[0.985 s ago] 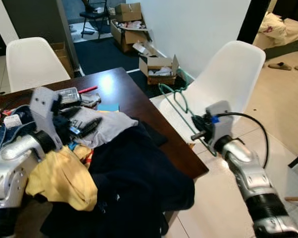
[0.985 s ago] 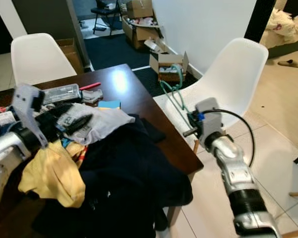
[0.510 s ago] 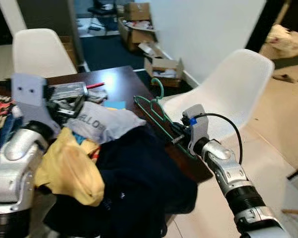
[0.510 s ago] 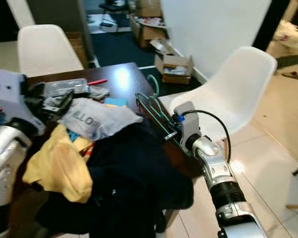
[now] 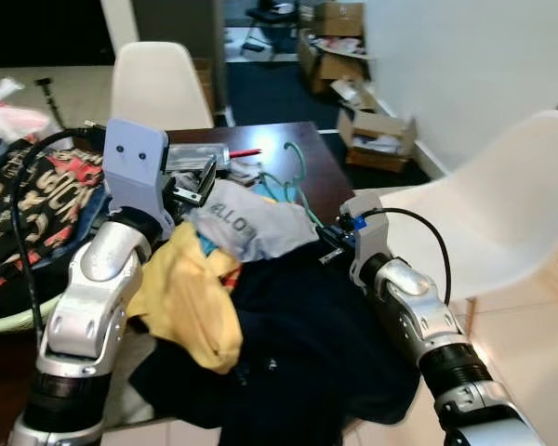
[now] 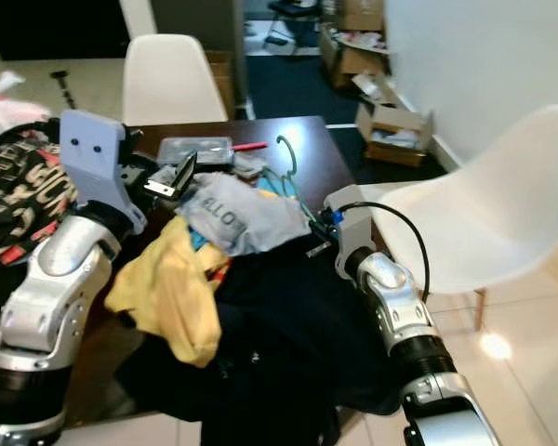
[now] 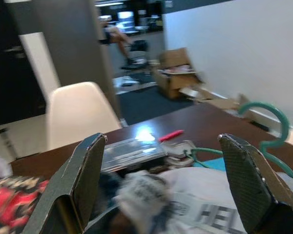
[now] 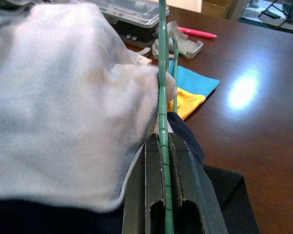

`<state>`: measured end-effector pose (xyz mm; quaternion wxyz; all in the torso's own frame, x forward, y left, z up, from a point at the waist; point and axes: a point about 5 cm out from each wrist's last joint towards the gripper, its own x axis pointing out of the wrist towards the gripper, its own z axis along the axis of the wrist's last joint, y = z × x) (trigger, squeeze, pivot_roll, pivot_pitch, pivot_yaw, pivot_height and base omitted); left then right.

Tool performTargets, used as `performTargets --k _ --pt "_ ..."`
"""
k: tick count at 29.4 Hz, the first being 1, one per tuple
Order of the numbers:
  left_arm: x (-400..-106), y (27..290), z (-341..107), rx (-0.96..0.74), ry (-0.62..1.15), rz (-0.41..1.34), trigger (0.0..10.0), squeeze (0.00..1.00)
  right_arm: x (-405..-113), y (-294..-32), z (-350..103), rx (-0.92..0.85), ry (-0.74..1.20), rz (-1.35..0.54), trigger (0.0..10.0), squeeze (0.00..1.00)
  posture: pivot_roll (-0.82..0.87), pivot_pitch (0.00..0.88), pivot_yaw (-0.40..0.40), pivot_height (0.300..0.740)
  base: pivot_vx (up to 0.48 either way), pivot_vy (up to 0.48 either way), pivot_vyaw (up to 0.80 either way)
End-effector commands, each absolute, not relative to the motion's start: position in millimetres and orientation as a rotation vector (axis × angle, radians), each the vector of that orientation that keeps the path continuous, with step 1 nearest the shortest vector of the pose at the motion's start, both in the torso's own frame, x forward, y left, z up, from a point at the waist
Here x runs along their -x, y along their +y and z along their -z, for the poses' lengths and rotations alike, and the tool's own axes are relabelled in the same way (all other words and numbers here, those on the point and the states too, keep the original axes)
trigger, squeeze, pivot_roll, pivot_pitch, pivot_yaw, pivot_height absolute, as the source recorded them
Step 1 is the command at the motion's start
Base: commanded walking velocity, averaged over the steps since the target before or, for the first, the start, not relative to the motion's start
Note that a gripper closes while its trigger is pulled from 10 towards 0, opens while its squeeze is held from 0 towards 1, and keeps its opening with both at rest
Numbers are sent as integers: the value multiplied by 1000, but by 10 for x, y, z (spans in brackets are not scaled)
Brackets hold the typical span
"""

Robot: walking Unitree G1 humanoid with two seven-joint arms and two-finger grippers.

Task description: Hang hanger

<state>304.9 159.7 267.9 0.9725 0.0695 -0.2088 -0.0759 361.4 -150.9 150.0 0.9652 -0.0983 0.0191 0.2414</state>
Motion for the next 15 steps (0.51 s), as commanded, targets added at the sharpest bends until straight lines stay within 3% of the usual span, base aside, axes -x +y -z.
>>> performTargets --k 1,5,6,7,8,9,15 --pt "-3060 1570 -2646 -144 -410 152 10000 0 -3574 -1538 -1323 213 116 -499 10000 0 77 108 -57 740 0 0 0" --pt "-3068 1567 -2633 -144 -406 152 10000 0 -3545 -1568 -1245 225 154 -514 10000 0 74 108 -56 740 0 0 0" --pt "-3075 1560 -2626 -145 -404 153 10000 0 -3530 -1586 -1211 233 169 -519 10000 82 72 107 -55 740 0 0 0" --pt "-3082 1551 -2621 -143 -402 156 10000 0 -3515 -1607 -1190 235 176 -521 10000 831 67 108 -51 740 0 0 0" --pt "-3082 1551 -2621 -143 -402 156 10000 0 -3515 -1607 -1190 235 176 -521 10000 831 67 108 -51 740 0 0 0" --pt "-3089 1540 -2615 -143 -401 157 10000 0 -3503 -1623 -1177 236 180 -523 10000 1000 67 108 -51 740 0 0 0" --pt "-3105 1501 -2604 -136 -400 174 10000 0 -3409 -1698 -1217 176 148 -590 10000 1000 49 109 -43 740 0 0 0"
